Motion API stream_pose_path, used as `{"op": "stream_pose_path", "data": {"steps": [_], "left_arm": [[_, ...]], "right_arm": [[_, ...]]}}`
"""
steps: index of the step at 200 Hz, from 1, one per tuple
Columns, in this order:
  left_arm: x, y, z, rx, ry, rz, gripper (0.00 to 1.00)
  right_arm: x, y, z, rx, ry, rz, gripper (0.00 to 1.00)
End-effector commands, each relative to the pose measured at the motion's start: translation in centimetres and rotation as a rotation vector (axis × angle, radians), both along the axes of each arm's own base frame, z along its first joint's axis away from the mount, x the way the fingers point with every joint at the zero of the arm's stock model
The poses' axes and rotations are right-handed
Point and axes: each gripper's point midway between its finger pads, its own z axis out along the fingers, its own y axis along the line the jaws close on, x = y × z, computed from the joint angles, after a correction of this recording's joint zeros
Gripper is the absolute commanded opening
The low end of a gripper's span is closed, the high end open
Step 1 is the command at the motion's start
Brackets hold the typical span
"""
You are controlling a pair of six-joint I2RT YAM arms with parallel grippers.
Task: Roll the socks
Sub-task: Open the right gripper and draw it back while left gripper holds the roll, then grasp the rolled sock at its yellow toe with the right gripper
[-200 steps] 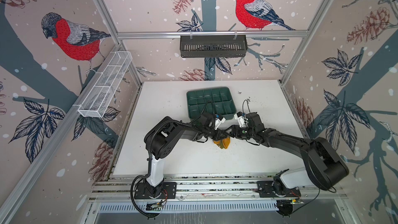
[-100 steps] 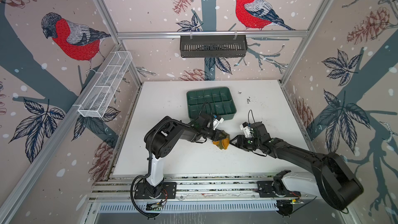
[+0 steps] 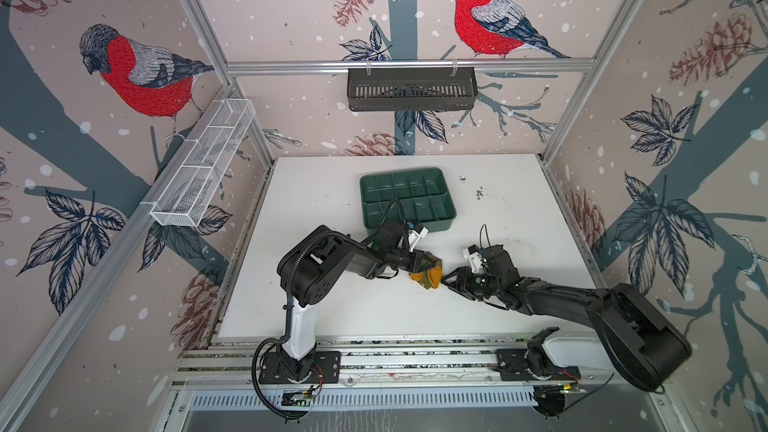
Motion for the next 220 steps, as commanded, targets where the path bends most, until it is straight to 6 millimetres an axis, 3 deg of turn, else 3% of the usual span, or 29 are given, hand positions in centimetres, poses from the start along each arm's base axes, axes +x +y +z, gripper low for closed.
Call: {"op": "stream_pose_path", "data": {"steps": [1, 85, 127, 220], "left_arm": [[-1.9, 2.7, -5.2, 0.207, 0.169, 0.067, 0.0], [-1.9, 2.6, -5.7, 0.211, 0.186, 0.073, 0.0], [-2.0, 2.5, -5.9, 0.209, 0.195, 0.072, 0.0], [-2.2, 1.8, -5.6, 0.19, 0.195, 0.077, 0.0]], "right_arm": [[0.7, 0.7, 0.5, 0.05, -0.019, -0.019, 0.41], [1.0, 2.6, 0.7, 0.138, -0.031, -0.009, 0.41], [1.3, 3.0, 0.7, 0.18, -0.033, -0.035, 0.47], [1.4, 4.2, 0.2, 0.256, 0.012, -0.032, 0.49]]}}
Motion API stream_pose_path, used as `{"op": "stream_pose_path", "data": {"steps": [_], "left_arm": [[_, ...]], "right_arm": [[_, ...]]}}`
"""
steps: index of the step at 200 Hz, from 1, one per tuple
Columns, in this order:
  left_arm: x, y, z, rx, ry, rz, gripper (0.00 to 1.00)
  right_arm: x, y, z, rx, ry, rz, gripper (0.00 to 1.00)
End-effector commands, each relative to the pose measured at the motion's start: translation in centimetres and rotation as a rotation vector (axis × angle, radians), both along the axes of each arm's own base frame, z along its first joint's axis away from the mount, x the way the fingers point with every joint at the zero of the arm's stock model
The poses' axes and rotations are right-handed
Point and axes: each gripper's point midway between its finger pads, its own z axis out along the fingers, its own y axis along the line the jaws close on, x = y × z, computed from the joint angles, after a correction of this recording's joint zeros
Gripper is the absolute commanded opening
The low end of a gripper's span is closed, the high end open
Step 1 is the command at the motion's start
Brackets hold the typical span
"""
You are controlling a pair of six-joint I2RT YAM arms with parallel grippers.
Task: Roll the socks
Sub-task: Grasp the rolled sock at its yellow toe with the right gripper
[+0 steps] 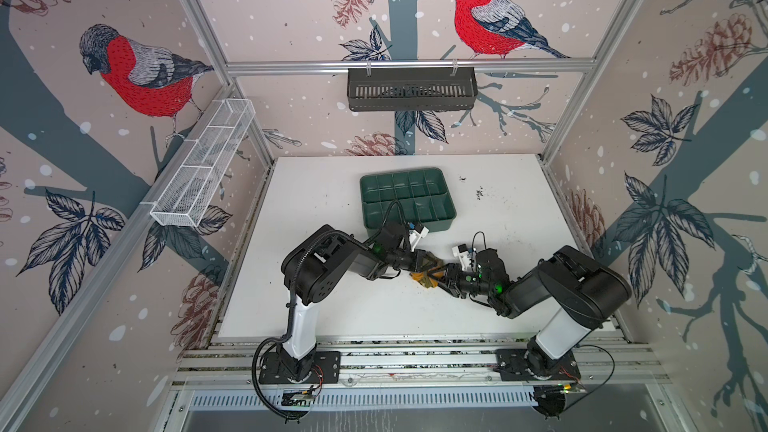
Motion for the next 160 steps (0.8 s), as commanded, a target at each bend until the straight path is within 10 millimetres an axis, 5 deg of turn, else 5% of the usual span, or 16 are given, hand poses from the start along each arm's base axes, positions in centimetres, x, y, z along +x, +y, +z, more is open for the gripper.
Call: {"op": "stream_pose_path", "data": {"steps": [1, 83, 160], "left_arm": [[-2.3, 2.4, -5.2, 0.208, 0.166, 0.048, 0.0], [-2.7, 1.8, -5.0, 0.194, 0.17, 0.037, 0.0], [-2.9, 1.9, -4.7, 0.197, 0.157, 0.037, 0.0]], "right_arm": [[0.3, 0.1, -0.2, 0.005, 0.015, -0.018, 0.49], [0.9, -0.4, -1.6, -0.023, 0.065, -0.055, 0.43], [1.5, -1.1, -3.7, -0.167, 0.108, -0.039, 0.11]]}}
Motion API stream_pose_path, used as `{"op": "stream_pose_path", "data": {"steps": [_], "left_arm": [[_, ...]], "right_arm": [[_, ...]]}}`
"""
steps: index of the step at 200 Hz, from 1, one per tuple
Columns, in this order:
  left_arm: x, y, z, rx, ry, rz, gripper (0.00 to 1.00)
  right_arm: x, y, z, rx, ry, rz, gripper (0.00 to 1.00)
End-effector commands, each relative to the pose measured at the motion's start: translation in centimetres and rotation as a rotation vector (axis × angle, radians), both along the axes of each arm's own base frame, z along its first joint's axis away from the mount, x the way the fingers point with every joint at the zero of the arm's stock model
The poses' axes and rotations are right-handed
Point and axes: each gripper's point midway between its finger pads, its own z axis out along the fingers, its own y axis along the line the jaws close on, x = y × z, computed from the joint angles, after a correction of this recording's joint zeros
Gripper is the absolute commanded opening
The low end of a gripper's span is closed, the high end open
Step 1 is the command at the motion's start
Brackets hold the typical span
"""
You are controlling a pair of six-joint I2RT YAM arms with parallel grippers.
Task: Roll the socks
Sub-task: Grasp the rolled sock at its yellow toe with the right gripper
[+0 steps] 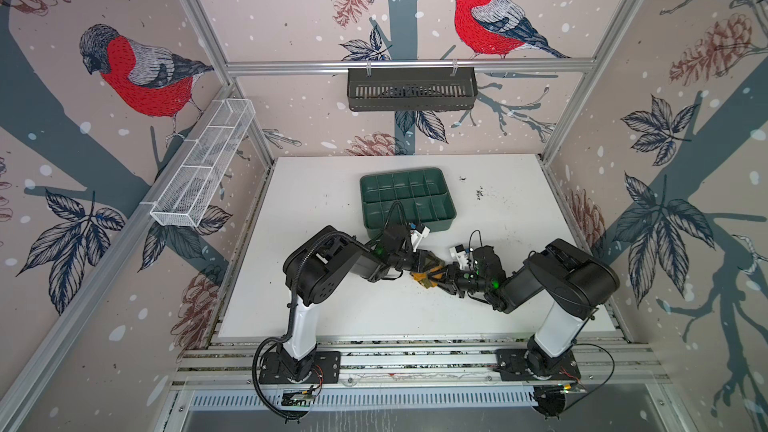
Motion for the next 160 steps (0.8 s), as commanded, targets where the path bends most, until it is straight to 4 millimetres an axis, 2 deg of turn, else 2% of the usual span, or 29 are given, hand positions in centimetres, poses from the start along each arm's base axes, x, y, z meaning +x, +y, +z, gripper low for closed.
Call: {"op": "stream_pose_path", "data": {"steps": [1, 28, 50, 77, 105, 160], "left_arm": [[-3.1, 2.5, -5.0, 0.194, 0.177, 0.003, 0.0], [-2.9, 2.5, -4.8, 0.206, 0.165, 0.002, 0.0], [-2.7, 2.6, -4.6, 0.226, 0.151, 0.001, 0.0], [-2.1, 2.9, -4.0, 0.255, 0.123, 0.012, 0.03], [-0.4, 4.0, -2.5, 0.275, 0.075, 0.054, 0.09], [3.0, 6.3, 1.4, 0.308, -0.031, 0.135, 0.09]], "right_arm": [[0.9, -1.4, -2.6, -0.161, 0.016, -0.048, 0.1], [1.3, -2.3, -3.3, -0.304, -0.01, -0.01, 0.03], [1.7, -3.4, -3.6, -0.442, -0.054, 0.024, 0.01], [1.8, -3.8, -3.3, -0.51, -0.096, 0.068, 0.0], [2.0, -4.0, -3.0, -0.579, -0.127, 0.107, 0.0], [2.9, -4.3, -1.6, -0.717, -0.203, 0.172, 0.0]]}}
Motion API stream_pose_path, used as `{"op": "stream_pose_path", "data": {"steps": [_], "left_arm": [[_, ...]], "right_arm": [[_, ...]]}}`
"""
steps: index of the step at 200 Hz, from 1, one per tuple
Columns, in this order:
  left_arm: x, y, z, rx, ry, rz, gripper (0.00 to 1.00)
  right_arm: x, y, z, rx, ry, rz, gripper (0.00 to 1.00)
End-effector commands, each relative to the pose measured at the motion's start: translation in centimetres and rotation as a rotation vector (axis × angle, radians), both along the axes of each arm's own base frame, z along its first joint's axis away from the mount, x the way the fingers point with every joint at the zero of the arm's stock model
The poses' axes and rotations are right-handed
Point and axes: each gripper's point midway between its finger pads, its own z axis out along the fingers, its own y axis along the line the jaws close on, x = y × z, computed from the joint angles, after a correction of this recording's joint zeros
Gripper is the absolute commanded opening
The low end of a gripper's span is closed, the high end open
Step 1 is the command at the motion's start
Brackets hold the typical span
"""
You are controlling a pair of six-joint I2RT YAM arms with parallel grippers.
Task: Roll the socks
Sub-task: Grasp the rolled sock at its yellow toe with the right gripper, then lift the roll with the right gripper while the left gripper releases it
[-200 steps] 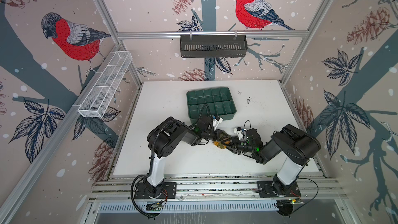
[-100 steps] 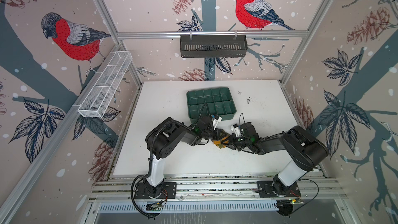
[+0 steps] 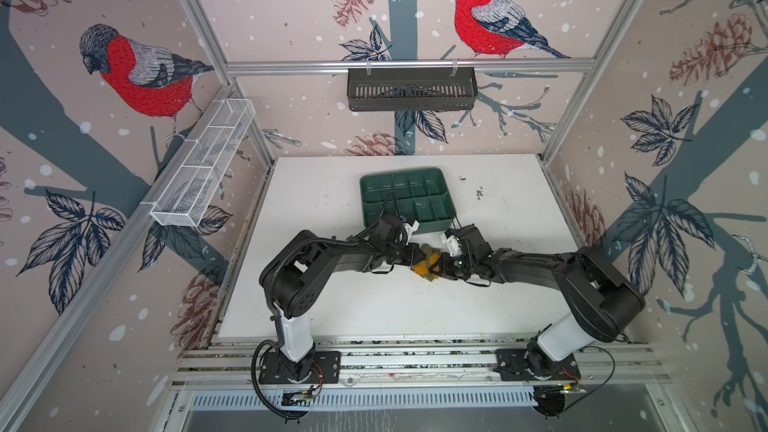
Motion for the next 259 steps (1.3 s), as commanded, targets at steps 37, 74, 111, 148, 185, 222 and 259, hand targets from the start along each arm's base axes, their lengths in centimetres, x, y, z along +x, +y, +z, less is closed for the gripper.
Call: {"op": "stream_pose_path", "data": {"steps": [37, 74, 111, 148, 185, 222, 259], "left_arm": [[1.2, 2.6, 1.4, 0.091, -0.04, 0.043, 0.09], [1.7, 3.5, 2.4, 0.091, -0.064, 0.058, 0.09], [2.0, 4.5, 3.4, 0.092, -0.086, 0.069, 0.09], [2.6, 5.7, 5.3, 0.093, -0.126, 0.082, 0.09], [3.5, 7.0, 7.6, 0.093, -0.184, 0.096, 0.1], [3.8, 7.5, 8.8, 0.083, -0.212, 0.094, 0.1], [3.6, 7.8, 8.7, 0.076, -0.215, 0.089, 0.1]], "right_arm": [[0.8, -3.0, 0.6, -0.259, -0.076, 0.028, 0.0], [2.0, -2.7, 3.5, -0.306, -0.139, 0.092, 0.0], [3.3, -3.1, 7.0, -0.383, -0.191, 0.133, 0.0], [5.1, -3.8, 11.4, -0.478, -0.257, 0.15, 0.0], [8.1, -4.9, 15.1, -0.604, -0.299, 0.164, 0.0], [11.6, -5.2, 16.4, -0.667, -0.296, 0.189, 0.0], [14.0, -5.4, 15.8, -0.732, -0.256, 0.211, 0.0]]}}
